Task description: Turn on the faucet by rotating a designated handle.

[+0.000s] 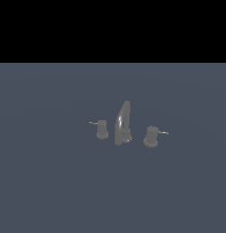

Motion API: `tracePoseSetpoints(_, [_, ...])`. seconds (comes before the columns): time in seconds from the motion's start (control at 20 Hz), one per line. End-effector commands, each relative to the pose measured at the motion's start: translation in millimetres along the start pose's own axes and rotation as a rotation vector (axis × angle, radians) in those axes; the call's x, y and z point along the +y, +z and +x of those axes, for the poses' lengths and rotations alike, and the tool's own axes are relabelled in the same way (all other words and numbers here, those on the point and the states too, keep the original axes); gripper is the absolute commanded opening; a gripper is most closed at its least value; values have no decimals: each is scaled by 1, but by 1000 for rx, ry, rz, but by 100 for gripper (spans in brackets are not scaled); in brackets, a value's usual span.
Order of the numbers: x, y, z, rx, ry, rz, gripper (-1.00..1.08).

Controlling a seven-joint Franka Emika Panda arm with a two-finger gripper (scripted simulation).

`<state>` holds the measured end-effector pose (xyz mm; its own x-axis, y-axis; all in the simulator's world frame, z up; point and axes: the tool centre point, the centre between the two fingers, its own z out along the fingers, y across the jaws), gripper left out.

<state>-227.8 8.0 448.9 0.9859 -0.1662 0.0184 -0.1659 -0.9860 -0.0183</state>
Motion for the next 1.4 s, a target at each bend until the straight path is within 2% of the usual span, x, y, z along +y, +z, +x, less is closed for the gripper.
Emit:
tracePoseSetpoints(0.0, [-3,14,10,0,59,-1,-100])
tracePoseSetpoints(0.65, [-4,103,79,-1,433,-5,-100])
tracePoseSetpoints(1.35, [25,198,150,-1,834,-10,-100])
